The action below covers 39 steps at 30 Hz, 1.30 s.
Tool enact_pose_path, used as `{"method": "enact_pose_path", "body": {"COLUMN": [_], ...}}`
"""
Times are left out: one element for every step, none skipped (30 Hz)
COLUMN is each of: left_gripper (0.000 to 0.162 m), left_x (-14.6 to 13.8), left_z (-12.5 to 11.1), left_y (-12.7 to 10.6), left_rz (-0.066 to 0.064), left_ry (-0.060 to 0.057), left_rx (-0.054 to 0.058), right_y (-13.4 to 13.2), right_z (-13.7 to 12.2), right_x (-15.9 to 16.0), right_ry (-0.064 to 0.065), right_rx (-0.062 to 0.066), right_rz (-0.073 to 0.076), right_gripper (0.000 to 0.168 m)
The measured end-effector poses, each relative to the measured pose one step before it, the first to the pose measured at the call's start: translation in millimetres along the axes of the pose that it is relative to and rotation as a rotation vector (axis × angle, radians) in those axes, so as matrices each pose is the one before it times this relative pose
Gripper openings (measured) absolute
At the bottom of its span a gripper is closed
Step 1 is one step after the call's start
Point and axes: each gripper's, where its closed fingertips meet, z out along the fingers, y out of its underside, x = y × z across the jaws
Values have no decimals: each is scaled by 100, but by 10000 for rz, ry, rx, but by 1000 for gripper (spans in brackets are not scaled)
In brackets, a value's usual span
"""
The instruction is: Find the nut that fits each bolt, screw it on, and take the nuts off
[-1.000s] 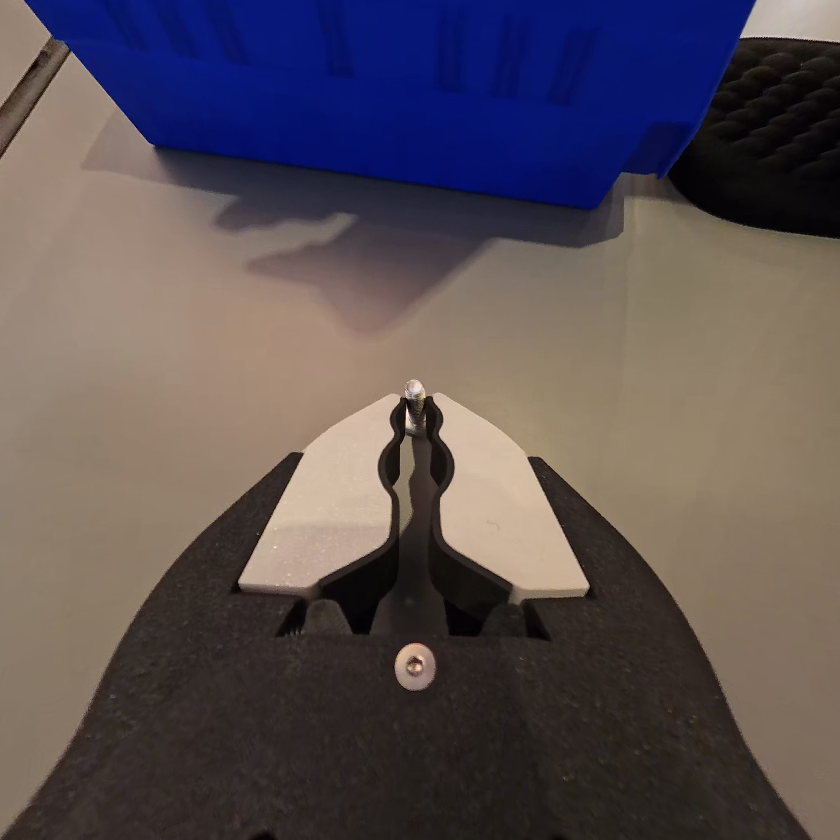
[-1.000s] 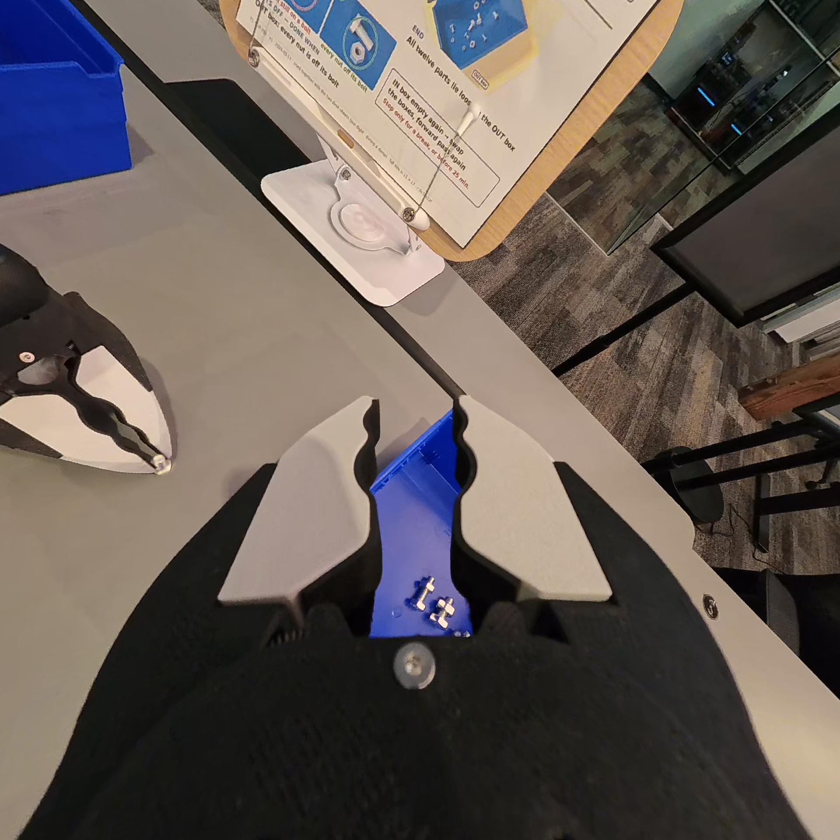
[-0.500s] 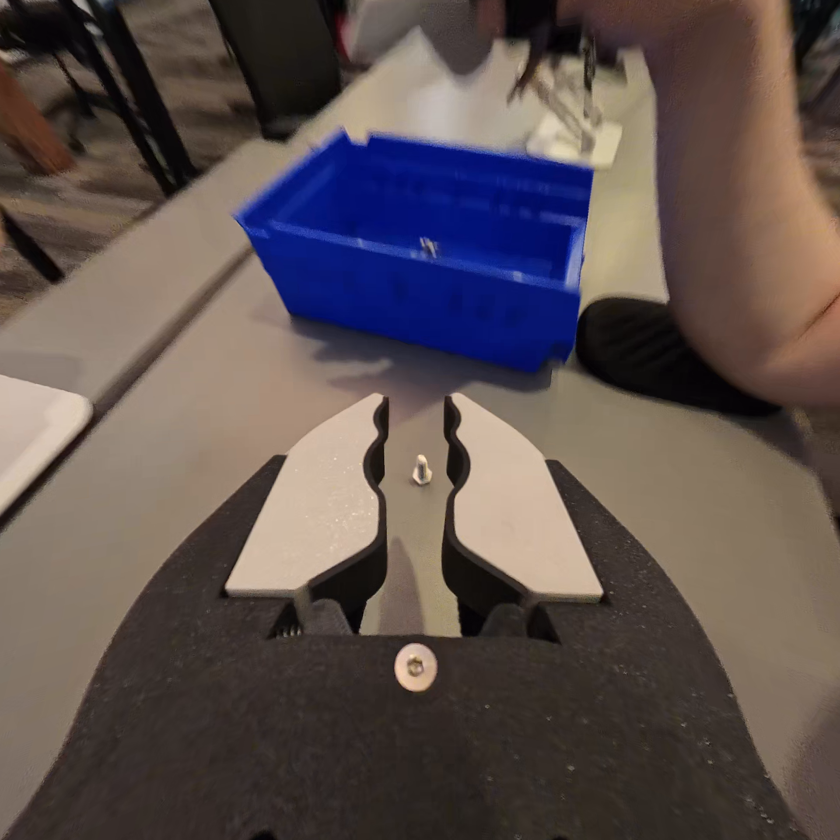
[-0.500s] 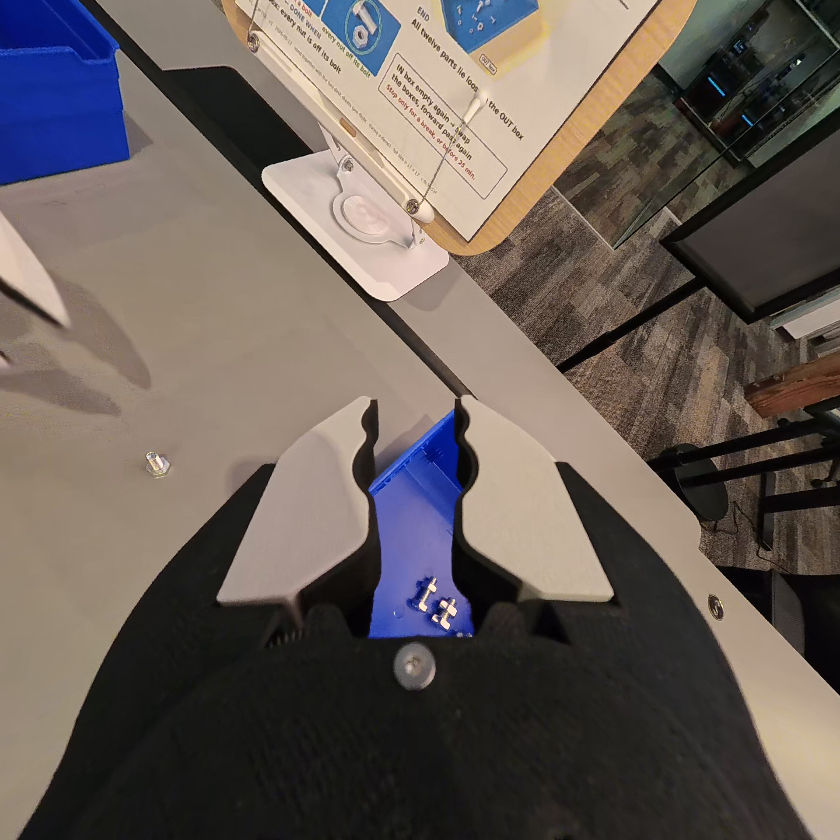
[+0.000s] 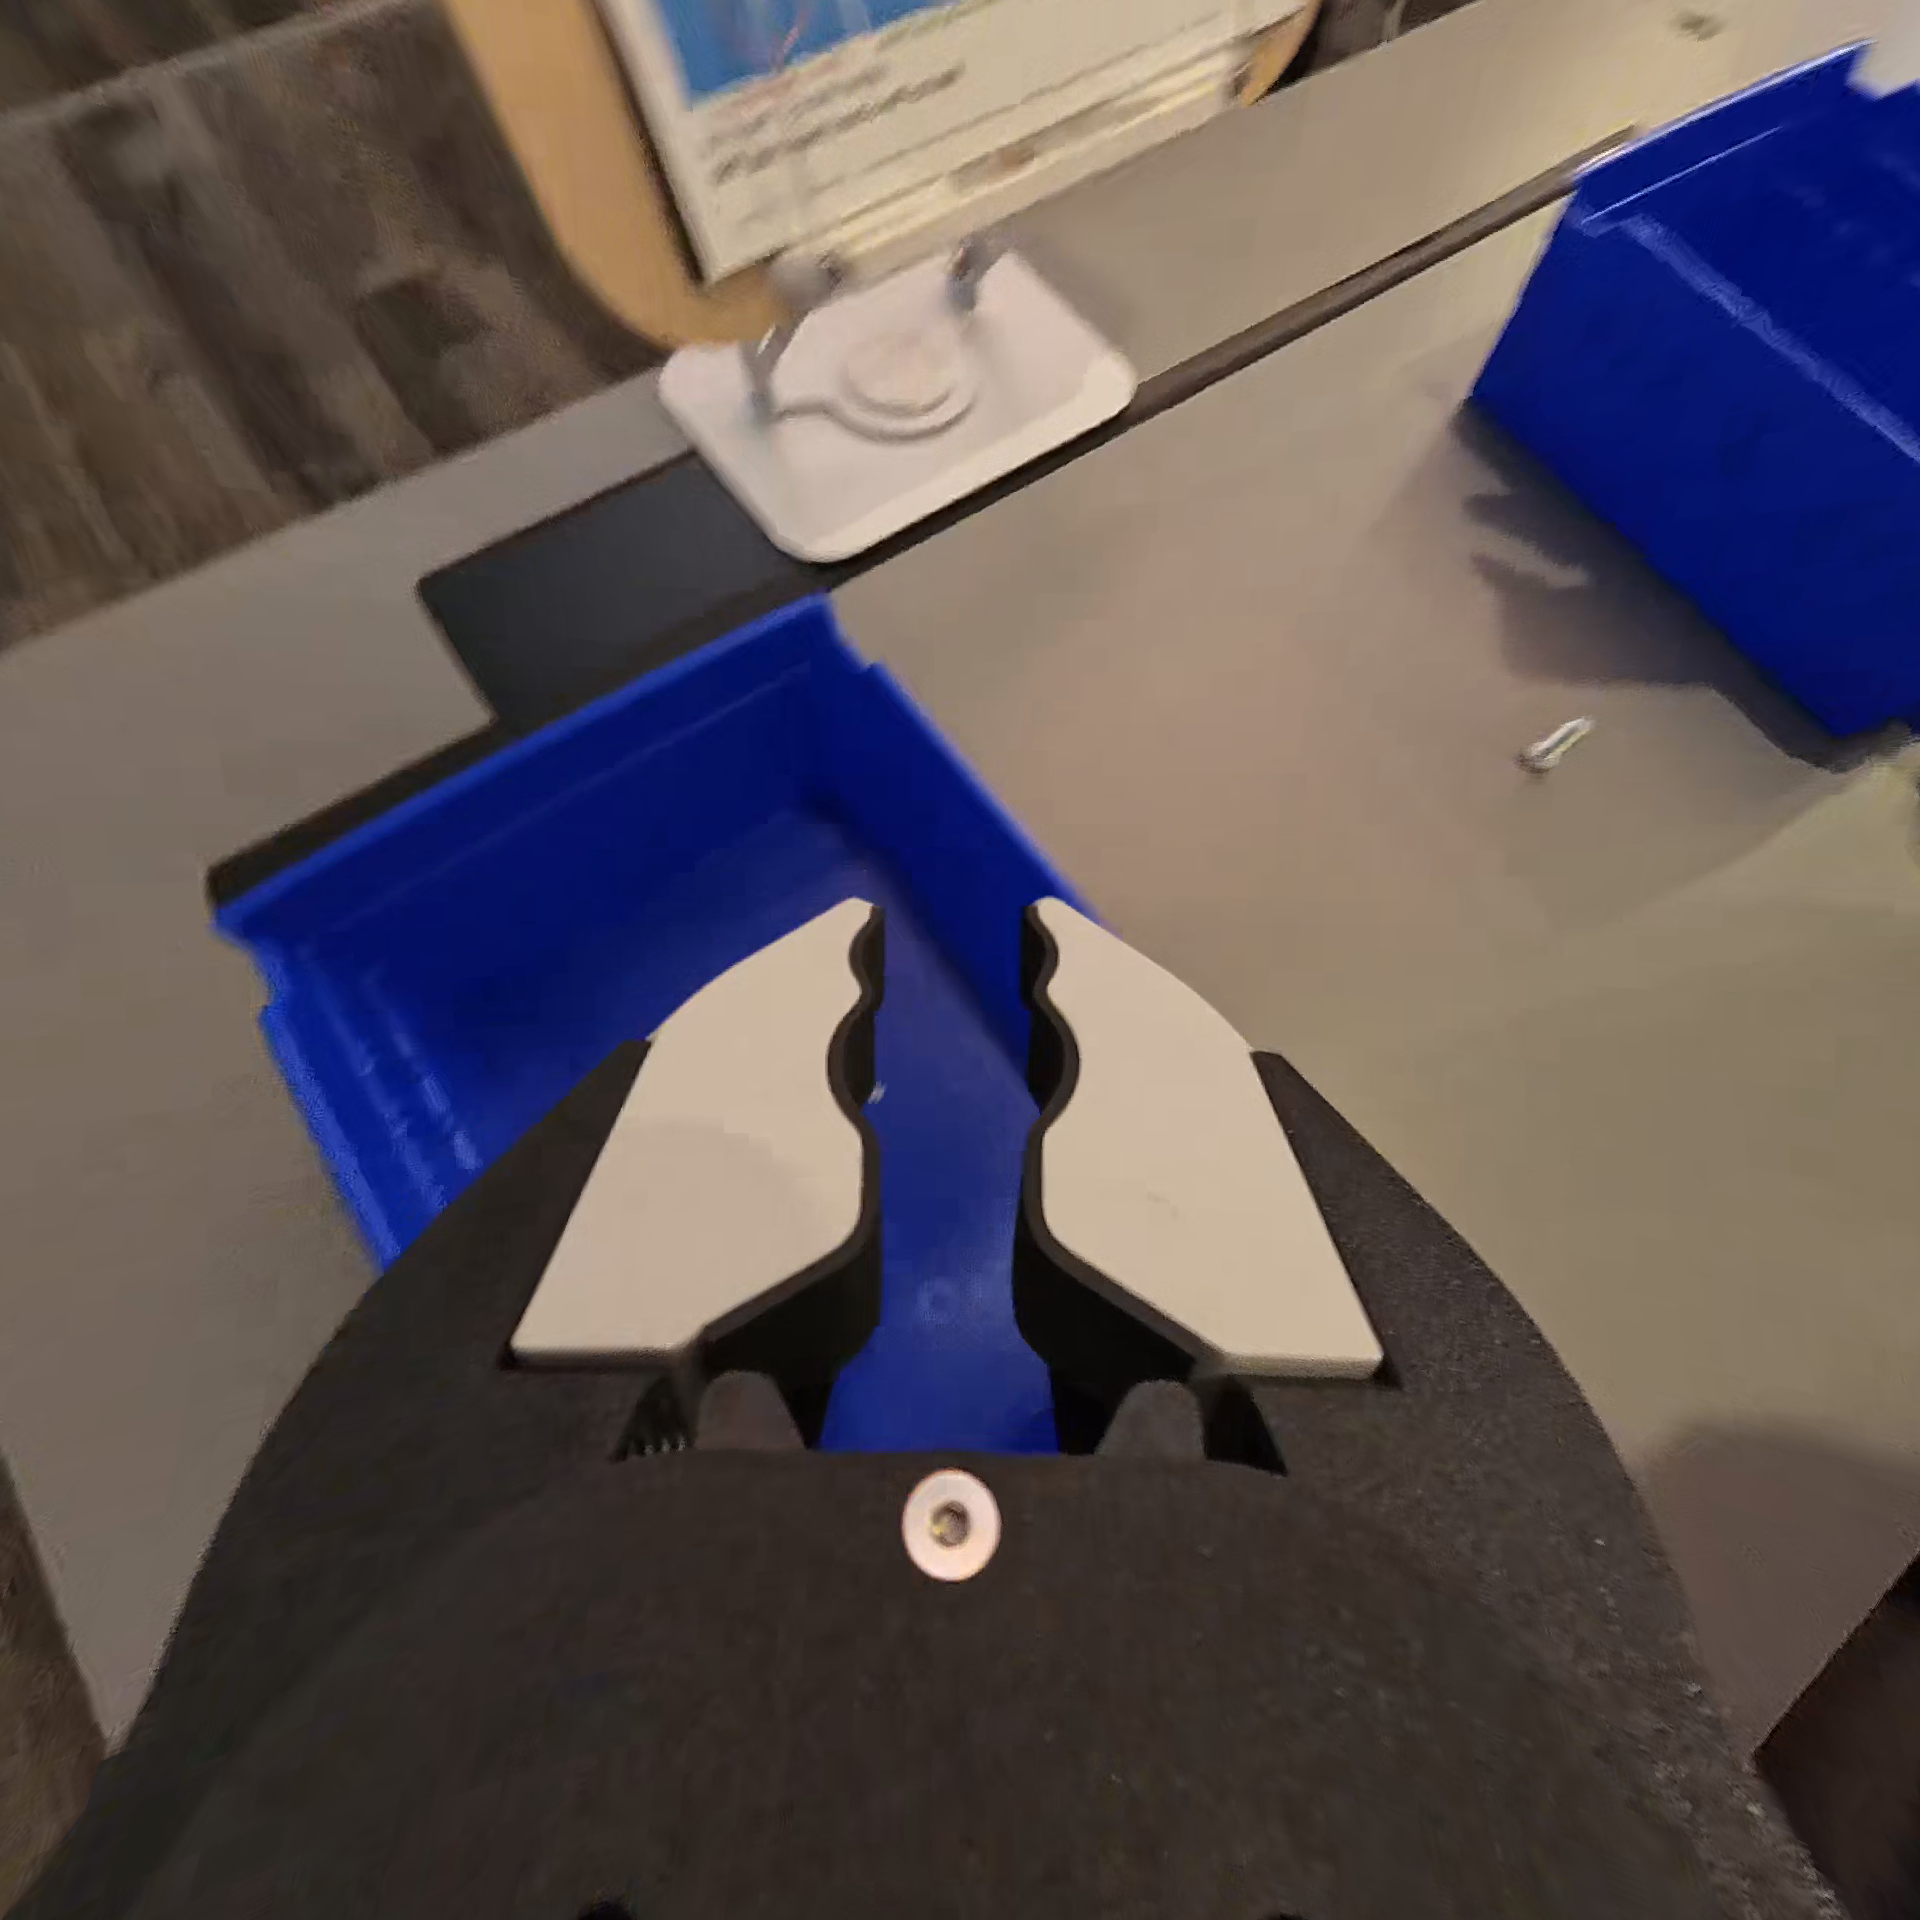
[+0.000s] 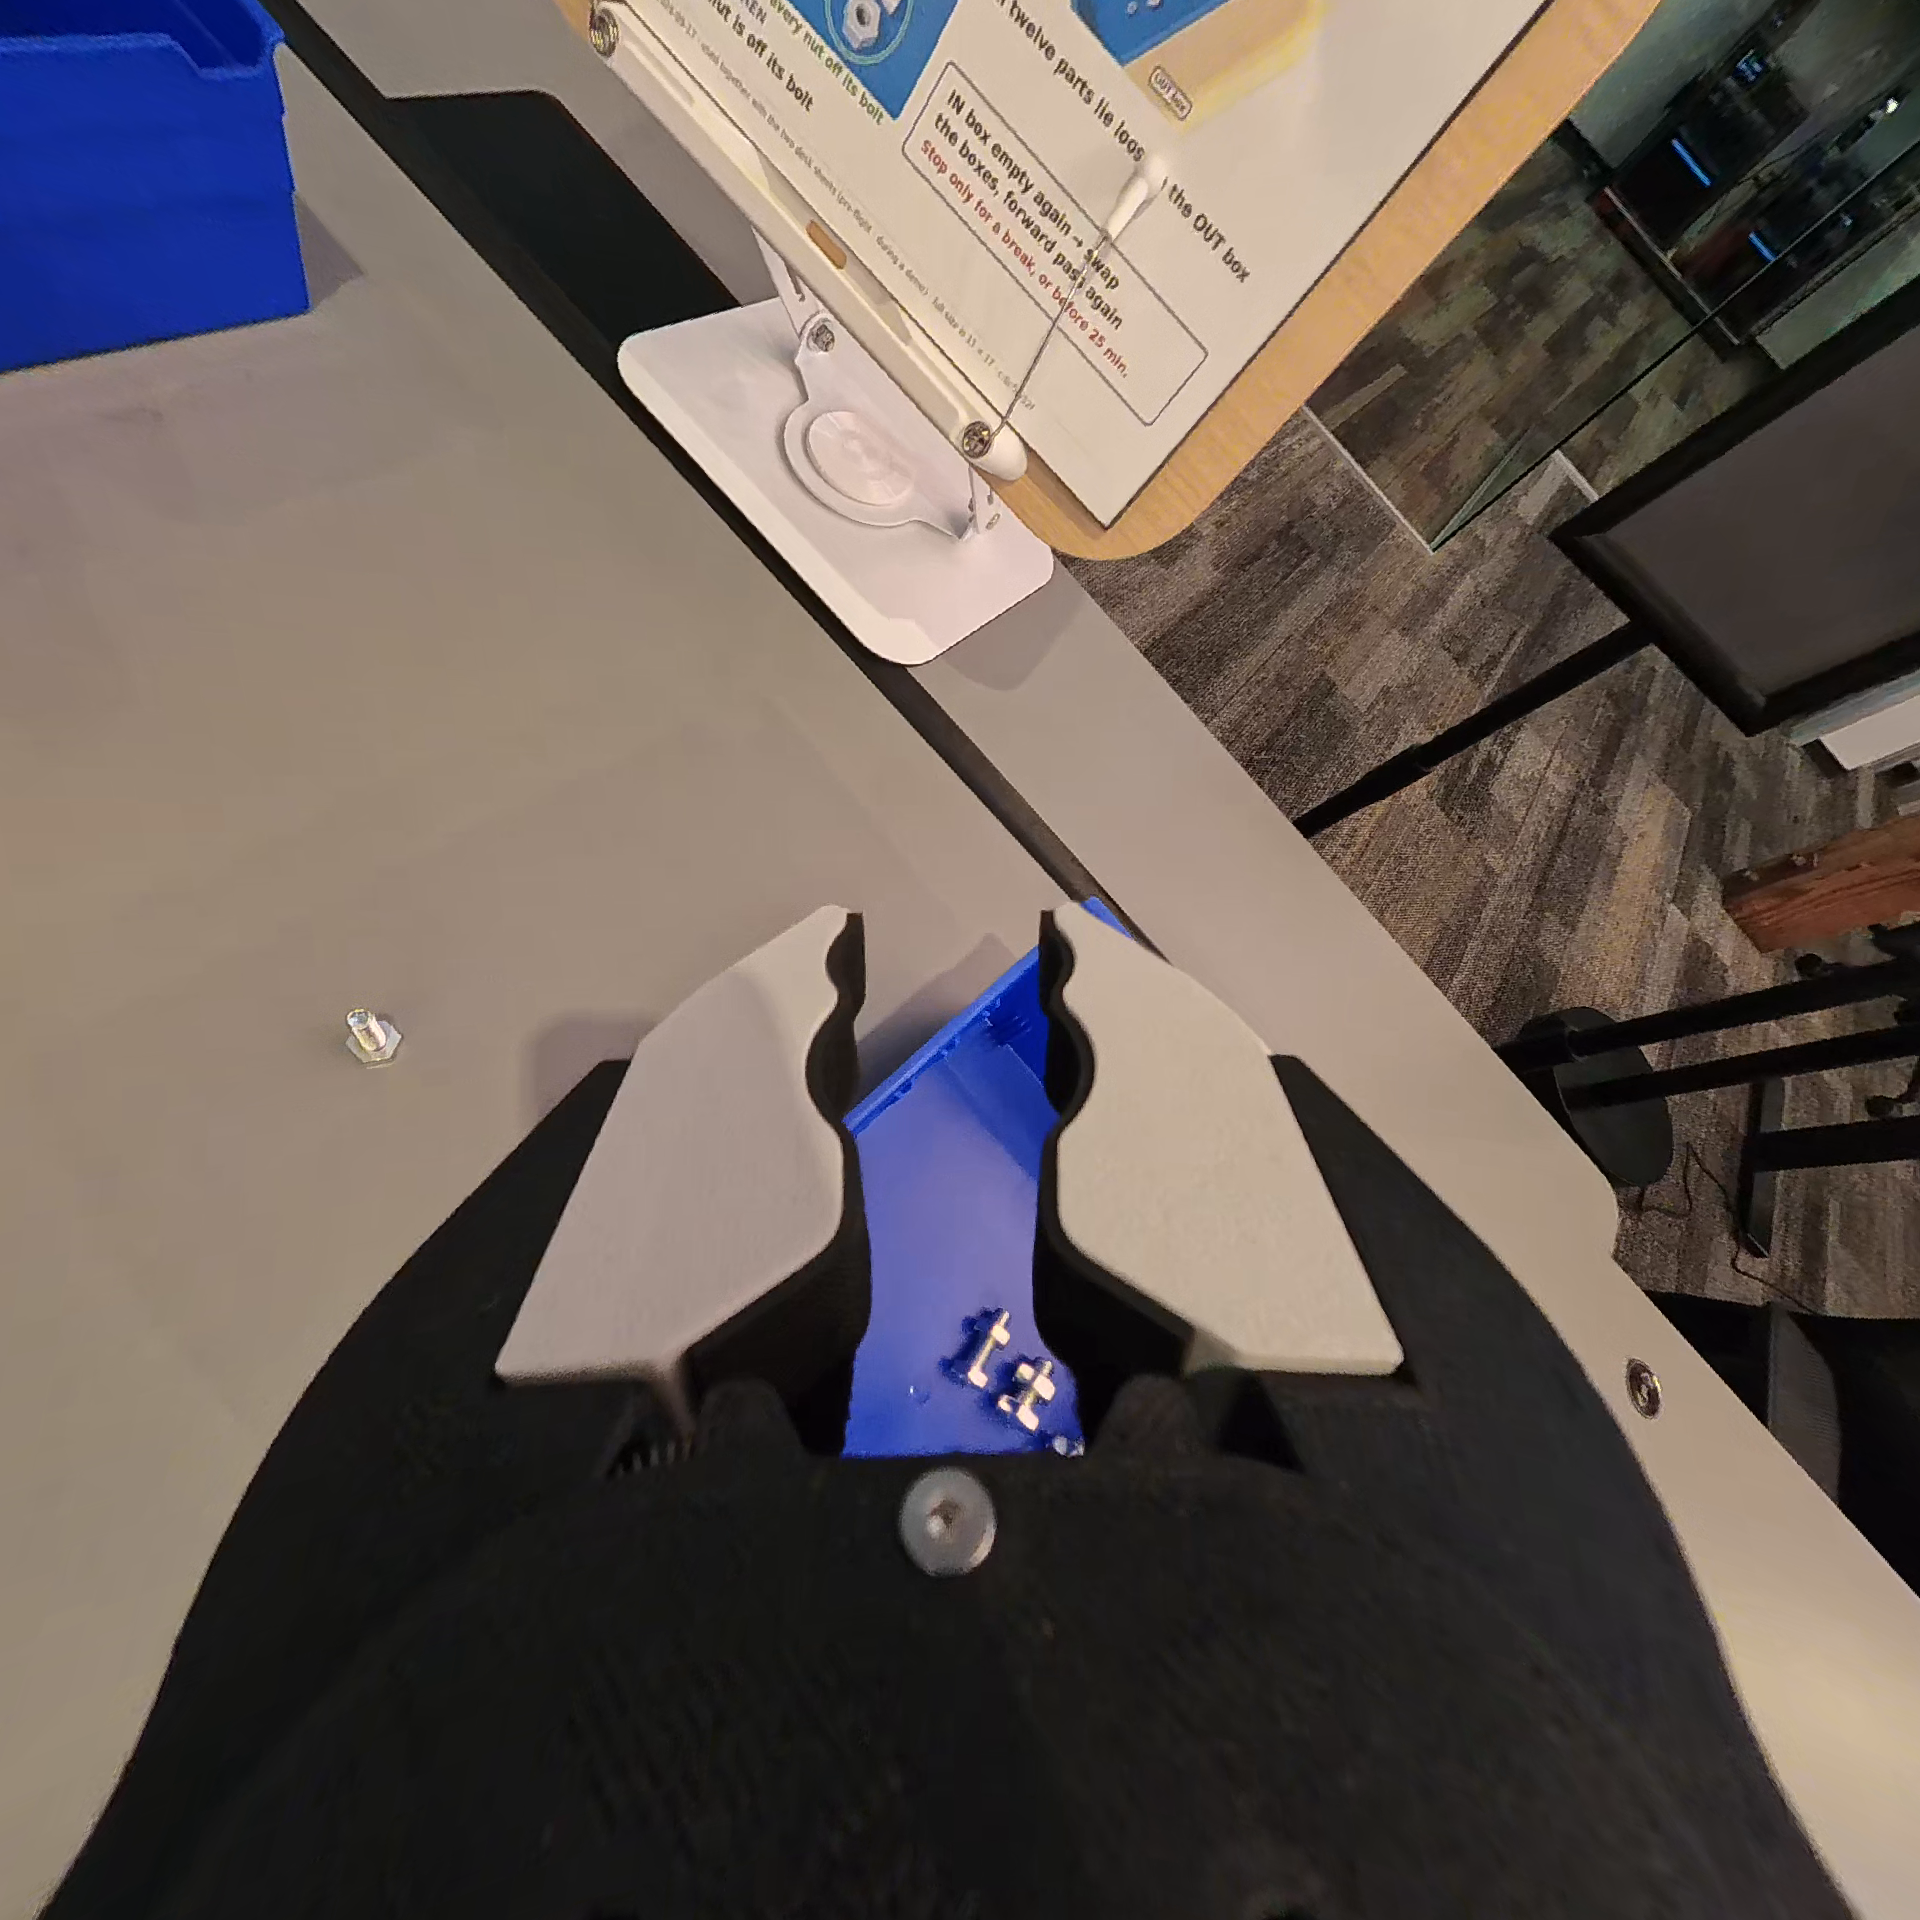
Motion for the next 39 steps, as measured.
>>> {"method": "enact_pose_path", "body": {"left_gripper": [24,24,24,24,24,23,23,22,21,22,24,24,25,25,25,25,25,24,23,22,22,22,22,21,22,22,22,22,22,22,22,22,22,23,22,22,22,22,22], "left_x": [-1323,-856,-401,-382,-542,-731,-753,-647,-487,-387,-196,-15,-7,-185,-228,-222,-51,17,-97,-85,-64,-74,-11,68,-6,-57,-38,-68,-149,-156,-6,-51,-33,27,64,93,27,-1,29], "left_z": [83,317,493,585,655,711,754,734,745,746,733,744,739,694,652,611,535,453,391,314,279,214,190,197,183,173,186,189,156,135,133,128,79,53,24,40,38,67,79], "left_y": [1199,1207,1055,889,787,627,524,444,255,142,267,404,385,339,341,269,194,122,59,95,54,-9,-8,21,40,86,129,117,76,83,134,85,48,-39,-114,-86,-75,36,138], "left_rz": [-285,-215,-208,-168,-110,1,25,92,235,236,135,85,120,147,100,49,5,-10,-38,-85,-52,13,40,25,4,-17,-11,15,-17,-57,-46,-1,9,17,11,14,44,1,-36], "left_ry": [-241,-43,173,89,-116,-311,-392,-357,-293,-237,-80,44,45,-78,-108,-85,18,69,13,24,29,8,56,124,78,42,45,19,-31,-29,45,-10,-22,-5,21,43,-5,-3,36], "left_rx": [-437,-478,-470,-479,-497,-470,-443,-450,-331,-200,-283,-361,-324,-299,-309,-278,-213,-166,-111,-131,-98,-47,-4,-22,-27,-54,-90,-84,-46,-71,-109,-85,-66,-34,24,5,6,-52,-104], "right_y": [33,38,49,66,86,90,110,115,118,73,44,24,28,28,12,-2,-5,34,57,38,27,9,9,30,13,13,9,1,9,0,12,5,1,7,-6,-5,1,13,15], "right_z": [111,107,108,108,110,108,89,81,69,52,42,44,41,42,47,39,50,37,40,24,30,31,30,54,64,58,60,39,40,25,23,17,3,0,-18,-3,-16,-13,-14], "right_x": [-66,-43,-29,-41,-61,-65,-55,-57,-37,-51,-60,-65,-40,-23,-16,-30,-52,-60,-35,-30,-39,-48,-51,-70,-86,-79,-75,-71,-47,-21,-36,-29,-19,-20,-21,-10,4,-12,-12], "right_ry": [-34,-26,-21,-27,-31,-31,-27,-21,-18,-27,-44,-46,-29,-17,-15,-21,-30,-25,-12,-8,-16,-19,-20,-29,-29,-22,-19,-20,-12,-3,-10,-11,0,-1,-8,-1,4,-5,-7], "right_rx": [-21,-15,-26,-38,-46,-54,-64,-72,-65,-40,-16,-12,-15,-15,-10,-3,-5,-21,-35,-30,-17,-13,-19,-26,-29,-27,-25,-22,-20,-13,-10,-10,-10,-9,-3,0,-4,-8,-10], "right_rz": [-2,1,-2,-9,-16,-20,-27,-29,-20,-9,-6,-7,-10,-10,-3,2,-5,-16,-23,-21,-13,-11,-16,-20,-25,-30,-31,-28,-20,-11,-11,-16,-14,-7,-7,-6,-2,-2,-5], "right_gripper": [33,33,33,33,33,33,33,33,33,33,33,33,33,33,33,33,33,33,33,33,33,33,33,33,33,33,33,33,33,33,33,33,33,33,33,33,33,33,33]}}
